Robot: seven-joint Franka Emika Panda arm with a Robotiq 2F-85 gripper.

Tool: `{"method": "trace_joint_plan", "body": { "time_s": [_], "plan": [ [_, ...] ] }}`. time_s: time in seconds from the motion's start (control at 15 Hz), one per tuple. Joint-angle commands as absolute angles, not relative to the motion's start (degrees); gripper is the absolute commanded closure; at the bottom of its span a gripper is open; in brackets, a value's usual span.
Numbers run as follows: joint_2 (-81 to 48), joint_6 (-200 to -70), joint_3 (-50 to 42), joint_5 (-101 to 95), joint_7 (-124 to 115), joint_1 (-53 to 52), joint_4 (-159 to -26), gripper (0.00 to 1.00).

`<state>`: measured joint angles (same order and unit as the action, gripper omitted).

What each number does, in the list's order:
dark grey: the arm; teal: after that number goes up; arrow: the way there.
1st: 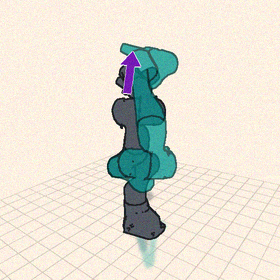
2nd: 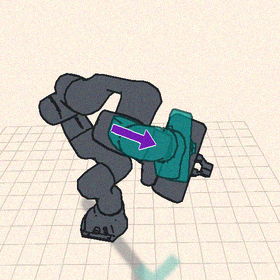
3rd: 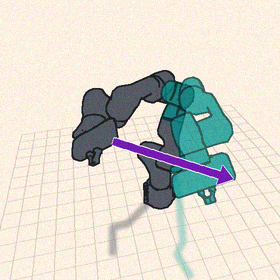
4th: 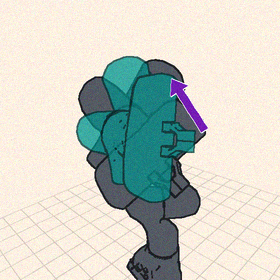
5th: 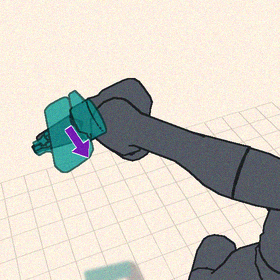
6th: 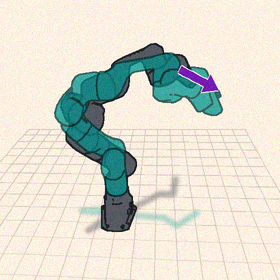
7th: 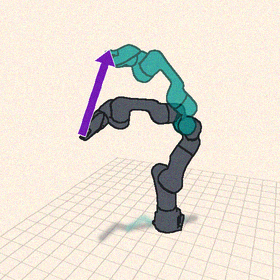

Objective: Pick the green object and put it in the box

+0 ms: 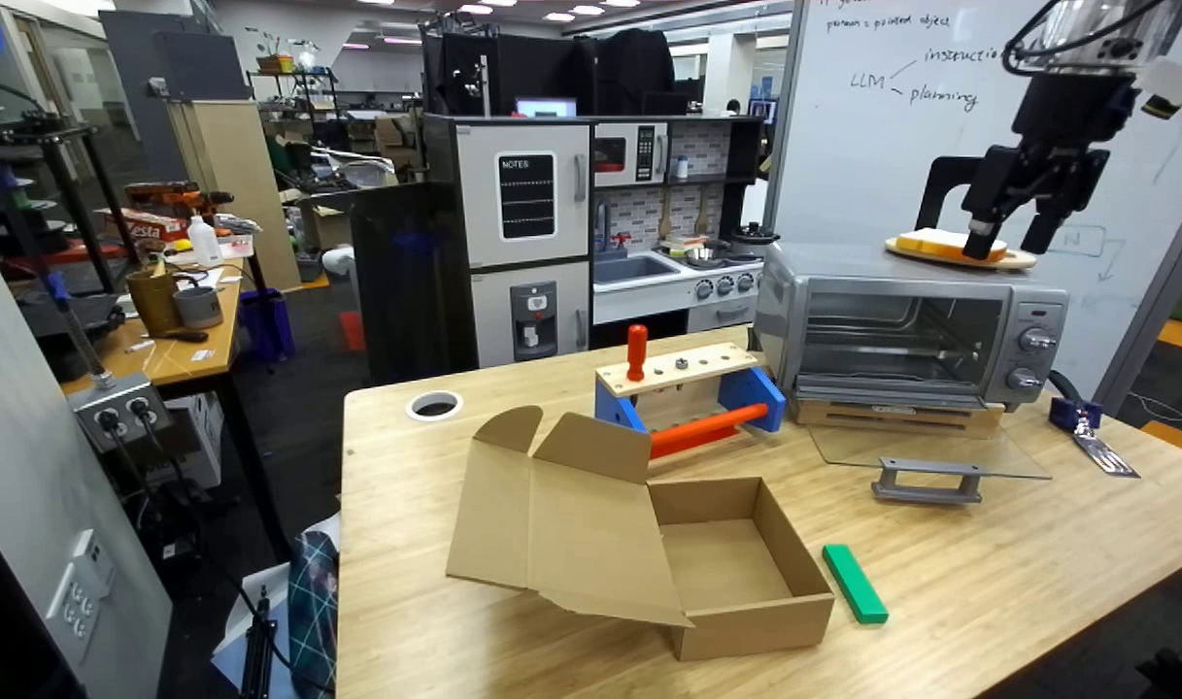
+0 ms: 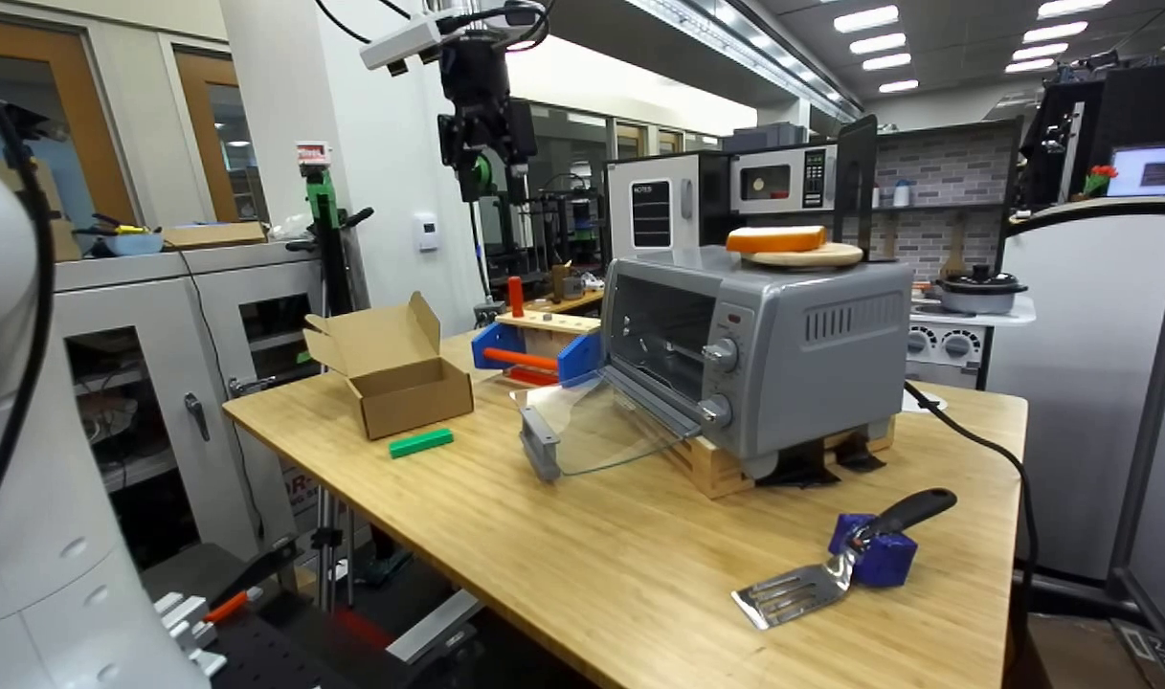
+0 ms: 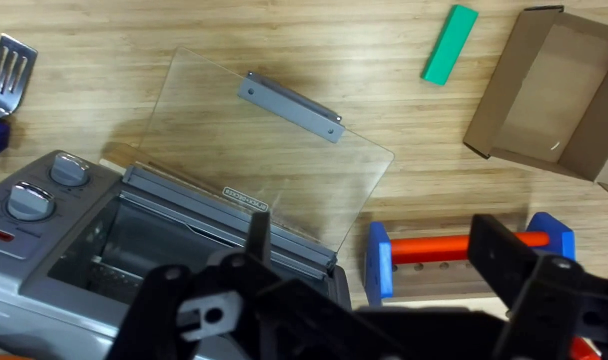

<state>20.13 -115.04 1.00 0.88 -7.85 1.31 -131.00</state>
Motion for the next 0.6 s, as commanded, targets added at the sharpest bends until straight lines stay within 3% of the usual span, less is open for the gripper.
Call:
{"method": "trace_joint_plan", "body": {
  "time_s": [0.0, 0.53],
  "plan": [
    [17.3, -113.2, 1.8, 1.4, -7.5, 0.0, -127.4, 0.0],
    [18.3, -114.0, 1.8, 0.8, -8.4, 0.2, -129.1, 0.0]
  ]
}}
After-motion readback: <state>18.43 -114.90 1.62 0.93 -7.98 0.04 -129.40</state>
